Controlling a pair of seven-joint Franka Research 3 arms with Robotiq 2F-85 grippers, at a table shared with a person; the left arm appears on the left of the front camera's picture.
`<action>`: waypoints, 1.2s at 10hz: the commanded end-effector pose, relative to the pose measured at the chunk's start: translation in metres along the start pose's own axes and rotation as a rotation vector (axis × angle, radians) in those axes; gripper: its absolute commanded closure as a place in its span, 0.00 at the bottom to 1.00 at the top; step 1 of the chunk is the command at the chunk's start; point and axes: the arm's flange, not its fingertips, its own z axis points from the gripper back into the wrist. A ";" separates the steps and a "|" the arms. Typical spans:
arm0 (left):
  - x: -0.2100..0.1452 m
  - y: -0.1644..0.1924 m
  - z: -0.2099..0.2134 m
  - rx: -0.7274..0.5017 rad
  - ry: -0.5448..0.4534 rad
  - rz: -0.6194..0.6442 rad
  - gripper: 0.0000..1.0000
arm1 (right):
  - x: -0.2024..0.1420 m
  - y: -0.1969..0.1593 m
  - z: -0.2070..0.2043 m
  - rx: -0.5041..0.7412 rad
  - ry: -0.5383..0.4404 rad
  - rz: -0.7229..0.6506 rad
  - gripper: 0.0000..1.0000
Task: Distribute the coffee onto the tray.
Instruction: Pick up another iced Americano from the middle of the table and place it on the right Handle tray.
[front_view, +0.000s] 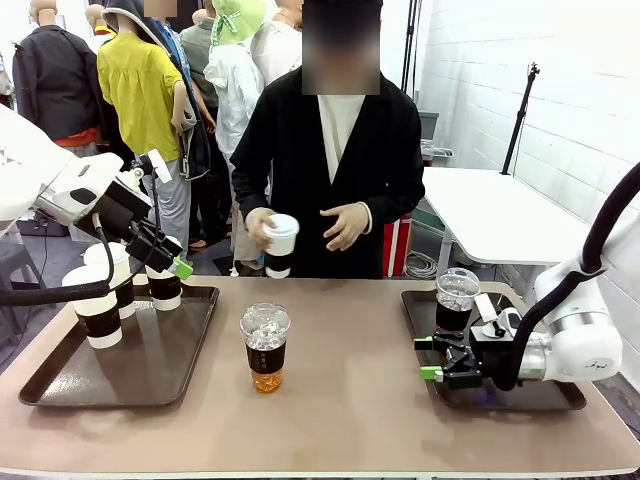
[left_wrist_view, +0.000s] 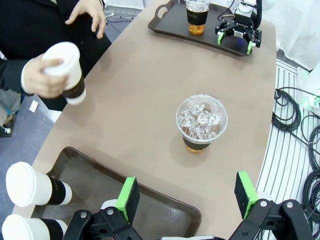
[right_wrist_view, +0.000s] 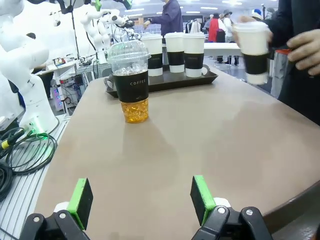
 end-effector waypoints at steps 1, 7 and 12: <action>-0.002 0.002 -0.001 -0.016 -0.023 -0.014 0.00 | 0.000 0.011 -0.023 -0.038 0.014 0.027 0.00; -0.002 0.002 -0.001 -0.016 -0.023 -0.014 0.00 | 0.015 0.001 -0.087 0.039 0.067 0.005 0.00; -0.002 0.002 -0.001 -0.016 -0.023 -0.014 0.00 | 0.035 -0.006 -0.115 0.051 0.060 -0.006 0.00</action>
